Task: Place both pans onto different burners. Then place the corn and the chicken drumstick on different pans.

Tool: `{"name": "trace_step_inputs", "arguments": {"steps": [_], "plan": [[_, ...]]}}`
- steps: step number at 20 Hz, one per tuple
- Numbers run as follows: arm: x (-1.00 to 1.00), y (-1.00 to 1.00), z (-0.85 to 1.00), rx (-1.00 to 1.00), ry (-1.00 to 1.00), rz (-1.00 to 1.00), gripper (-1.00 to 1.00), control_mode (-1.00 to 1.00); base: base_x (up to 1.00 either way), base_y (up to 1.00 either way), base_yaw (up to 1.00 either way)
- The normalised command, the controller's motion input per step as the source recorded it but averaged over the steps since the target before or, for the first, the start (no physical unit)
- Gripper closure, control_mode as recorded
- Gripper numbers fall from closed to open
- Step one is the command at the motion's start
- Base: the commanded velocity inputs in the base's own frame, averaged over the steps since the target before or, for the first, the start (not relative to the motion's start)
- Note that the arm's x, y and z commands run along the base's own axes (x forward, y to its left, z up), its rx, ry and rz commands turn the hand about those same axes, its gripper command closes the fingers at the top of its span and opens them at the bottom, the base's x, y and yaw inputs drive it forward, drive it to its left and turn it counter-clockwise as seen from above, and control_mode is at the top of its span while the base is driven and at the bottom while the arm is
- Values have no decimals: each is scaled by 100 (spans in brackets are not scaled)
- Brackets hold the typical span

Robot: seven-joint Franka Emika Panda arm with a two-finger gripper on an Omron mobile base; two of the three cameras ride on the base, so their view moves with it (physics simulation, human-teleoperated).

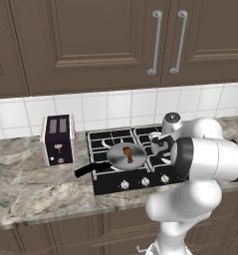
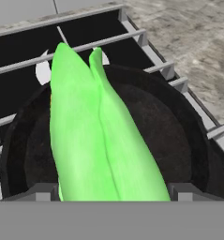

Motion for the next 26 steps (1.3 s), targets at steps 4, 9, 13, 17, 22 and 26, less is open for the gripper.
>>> {"name": "trace_step_inputs", "arguments": {"steps": [4, 9, 13, 17, 22, 26], "plan": [[14, -2, -11, 0, 0, 0, 100, -100, 0, 0, 0], [16, -3, -19, 0, 0, 0, 100, -100, 0, 0, 0], [17, -3, -27, 0, 0, 0, 100, -100, 0, 0, 0], [15, -10, -20, -1, 0, 0, 100, -100, 0, 0, 0], [12, -7, -22, 0, 0, 0, 100, -100, 0, 0, 0], [13, 0, -29, 0, 0, 0, -100, -100, 0, 0, 0]]}}
